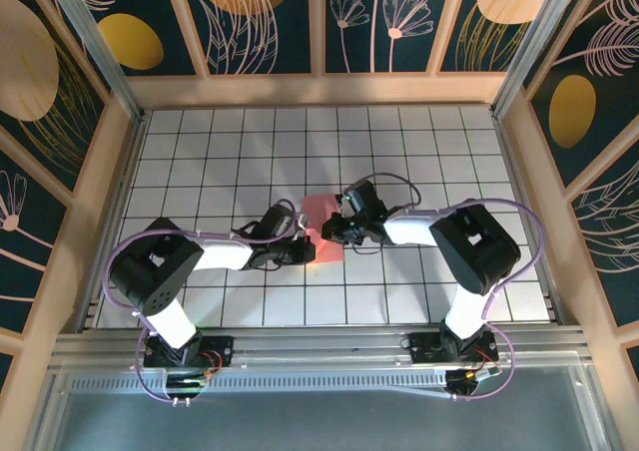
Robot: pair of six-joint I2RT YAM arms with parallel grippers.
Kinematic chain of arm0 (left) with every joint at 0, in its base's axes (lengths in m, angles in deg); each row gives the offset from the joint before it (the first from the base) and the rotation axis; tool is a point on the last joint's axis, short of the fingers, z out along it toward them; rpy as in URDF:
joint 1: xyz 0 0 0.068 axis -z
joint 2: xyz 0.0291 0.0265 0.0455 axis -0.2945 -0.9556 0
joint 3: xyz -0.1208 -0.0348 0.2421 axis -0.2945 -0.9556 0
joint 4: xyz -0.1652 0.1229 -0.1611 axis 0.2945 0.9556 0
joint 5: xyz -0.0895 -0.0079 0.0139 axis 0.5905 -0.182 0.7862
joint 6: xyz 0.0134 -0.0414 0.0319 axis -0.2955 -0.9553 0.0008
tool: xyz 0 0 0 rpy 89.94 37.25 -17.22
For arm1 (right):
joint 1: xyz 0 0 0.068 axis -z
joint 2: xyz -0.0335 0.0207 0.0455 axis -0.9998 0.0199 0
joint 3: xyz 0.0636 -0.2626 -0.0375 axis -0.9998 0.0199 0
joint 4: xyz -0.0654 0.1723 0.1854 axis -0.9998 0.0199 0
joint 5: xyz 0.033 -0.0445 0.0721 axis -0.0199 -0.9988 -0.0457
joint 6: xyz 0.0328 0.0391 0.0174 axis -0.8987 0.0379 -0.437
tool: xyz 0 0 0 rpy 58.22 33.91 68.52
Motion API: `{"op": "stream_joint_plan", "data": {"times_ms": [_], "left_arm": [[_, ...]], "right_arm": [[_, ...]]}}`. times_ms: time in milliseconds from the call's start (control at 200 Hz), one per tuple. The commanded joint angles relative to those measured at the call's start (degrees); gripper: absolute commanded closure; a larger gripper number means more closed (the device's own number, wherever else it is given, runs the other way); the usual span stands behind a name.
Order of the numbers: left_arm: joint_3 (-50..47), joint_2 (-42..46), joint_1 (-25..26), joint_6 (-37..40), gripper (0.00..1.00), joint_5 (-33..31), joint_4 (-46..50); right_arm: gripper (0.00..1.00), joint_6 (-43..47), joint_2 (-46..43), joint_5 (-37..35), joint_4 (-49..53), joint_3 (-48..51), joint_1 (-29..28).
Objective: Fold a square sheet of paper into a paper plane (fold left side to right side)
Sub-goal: Fold the triangle a second time at the center of the table.
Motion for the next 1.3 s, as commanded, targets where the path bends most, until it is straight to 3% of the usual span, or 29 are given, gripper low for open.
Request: {"op": "stream_joint_plan", "data": {"times_ms": [0, 340, 595, 871, 1296], "left_arm": [[-2.5, -1.9, -0.2, 0.0, 1.00, -3.6, 8.4], [0.4, 1.2, -0.2, -0.3, 1.00, -2.0, 8.8], [5.1, -0.5, -0.3, -0.1, 1.00, 1.4, 7.9], [8.4, -4.8, -0.3, 0.9, 1.00, 1.0, 8.1], [3.3, -3.7, -0.2, 3.1, 1.00, 0.8, 8.5]], "right_arm": [[1.00, -1.4, 1.9, 0.4, -2.4, -1.9, -0.5], [1.00, 1.2, 5.7, -5.6, 6.4, -3.2, -0.3], [1.00, 1.4, 5.3, -4.8, 6.1, -1.3, -0.3], [1.00, 1.3, 5.3, -4.4, 6.2, -1.5, -0.5], [1.00, 2.0, 6.1, -5.3, 7.9, -2.0, -0.3]]}}
